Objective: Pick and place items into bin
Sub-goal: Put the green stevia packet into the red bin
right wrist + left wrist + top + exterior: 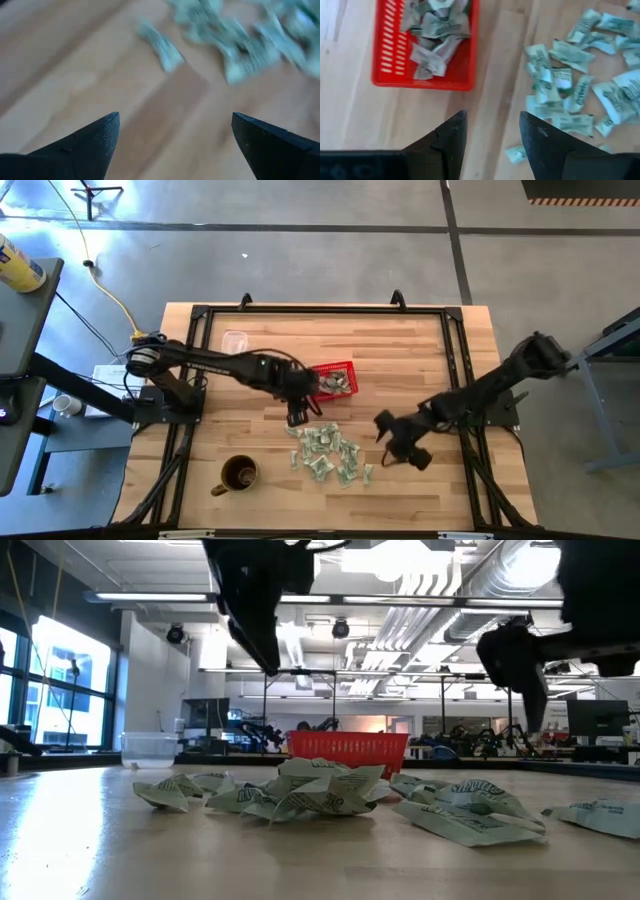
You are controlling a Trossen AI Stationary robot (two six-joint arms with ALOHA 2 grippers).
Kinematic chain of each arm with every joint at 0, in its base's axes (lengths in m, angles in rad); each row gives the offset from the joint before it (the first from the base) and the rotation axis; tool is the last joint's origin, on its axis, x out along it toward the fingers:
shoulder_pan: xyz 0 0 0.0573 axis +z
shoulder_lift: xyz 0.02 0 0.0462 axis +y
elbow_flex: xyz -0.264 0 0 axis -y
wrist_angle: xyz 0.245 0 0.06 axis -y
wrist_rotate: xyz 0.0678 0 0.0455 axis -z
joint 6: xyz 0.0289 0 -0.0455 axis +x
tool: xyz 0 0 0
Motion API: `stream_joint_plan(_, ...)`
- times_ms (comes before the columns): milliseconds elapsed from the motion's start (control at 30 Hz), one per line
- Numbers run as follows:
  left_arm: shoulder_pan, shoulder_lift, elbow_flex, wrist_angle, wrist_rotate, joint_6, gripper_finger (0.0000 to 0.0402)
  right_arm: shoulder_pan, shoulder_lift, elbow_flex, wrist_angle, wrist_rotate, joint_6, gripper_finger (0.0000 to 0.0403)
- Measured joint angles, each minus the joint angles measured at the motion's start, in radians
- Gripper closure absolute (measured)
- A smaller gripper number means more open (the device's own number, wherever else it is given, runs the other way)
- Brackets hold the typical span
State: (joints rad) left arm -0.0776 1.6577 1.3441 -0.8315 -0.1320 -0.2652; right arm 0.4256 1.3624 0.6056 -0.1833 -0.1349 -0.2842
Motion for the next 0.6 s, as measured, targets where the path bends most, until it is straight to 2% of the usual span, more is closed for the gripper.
stream_joint_plan(167,-0.057,0.000,0.000,-0.066,-0.015,-0.036,0.0198,0.078,0.125,0.034,0.151,0.005,-0.003,0.0029)
stream_joint_plan(300,-0.085,-0.016,0.000,-0.175,-0.019,-0.028,0.0203,0.092,0.267,0.145,0.151,0.101,0.039,0.0029)
stream_joint_plan(400,-0.126,-0.038,-0.015,-0.198,-0.031,-0.028,0.0204,0.078,0.383,0.243,0.109,0.144,0.121,0.0029)
stream_joint_plan(600,-0.224,-0.119,-0.116,-0.196,-0.077,-0.127,0.0204,0.070,0.520,0.392,-0.124,0.111,0.284,0.0049)
